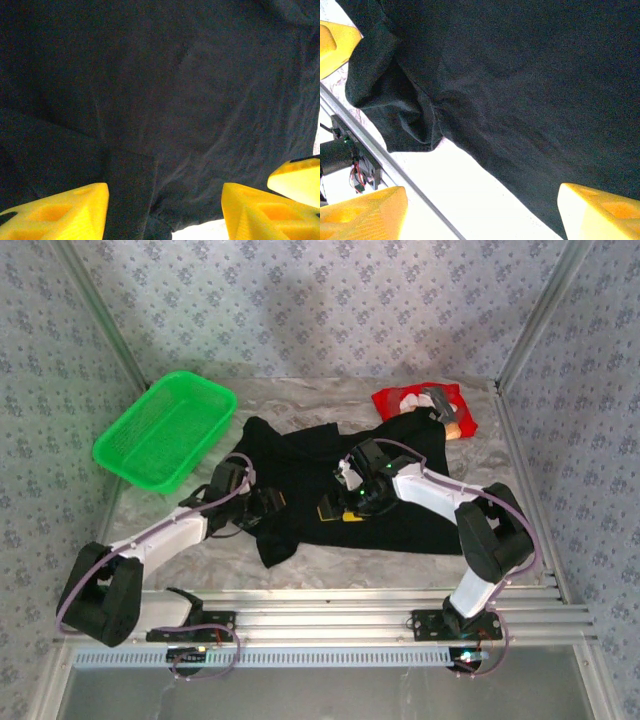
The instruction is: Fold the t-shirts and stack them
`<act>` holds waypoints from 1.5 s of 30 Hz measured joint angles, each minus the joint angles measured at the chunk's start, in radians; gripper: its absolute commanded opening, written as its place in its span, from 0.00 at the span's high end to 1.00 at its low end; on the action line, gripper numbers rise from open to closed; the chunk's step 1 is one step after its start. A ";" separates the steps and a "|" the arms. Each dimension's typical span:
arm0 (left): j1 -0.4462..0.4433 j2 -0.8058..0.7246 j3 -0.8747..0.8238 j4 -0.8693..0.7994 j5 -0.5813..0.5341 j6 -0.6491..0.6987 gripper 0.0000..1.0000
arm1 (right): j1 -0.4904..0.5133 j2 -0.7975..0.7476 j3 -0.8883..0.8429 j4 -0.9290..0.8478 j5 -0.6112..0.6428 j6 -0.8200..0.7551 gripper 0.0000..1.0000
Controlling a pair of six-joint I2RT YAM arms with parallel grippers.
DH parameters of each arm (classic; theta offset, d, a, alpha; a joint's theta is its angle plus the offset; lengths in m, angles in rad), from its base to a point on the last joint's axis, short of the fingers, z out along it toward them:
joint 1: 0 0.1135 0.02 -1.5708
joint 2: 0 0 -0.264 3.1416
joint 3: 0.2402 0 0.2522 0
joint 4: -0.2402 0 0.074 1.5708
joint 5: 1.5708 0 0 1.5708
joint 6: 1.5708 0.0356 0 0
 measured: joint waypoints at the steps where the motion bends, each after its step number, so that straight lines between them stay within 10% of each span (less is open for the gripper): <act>1: 0.000 -0.011 -0.010 -0.004 -0.002 0.000 0.39 | 0.000 0.000 0.000 0.000 0.000 0.000 0.19; 31: -0.087 -0.440 -0.328 -0.106 -0.047 -0.264 0.37 | -0.018 0.003 0.007 0.000 -0.018 -0.001 0.20; 45: -0.089 -0.344 -0.326 -0.021 -0.182 -0.290 0.47 | -0.018 0.002 0.007 0.000 -0.018 -0.001 0.20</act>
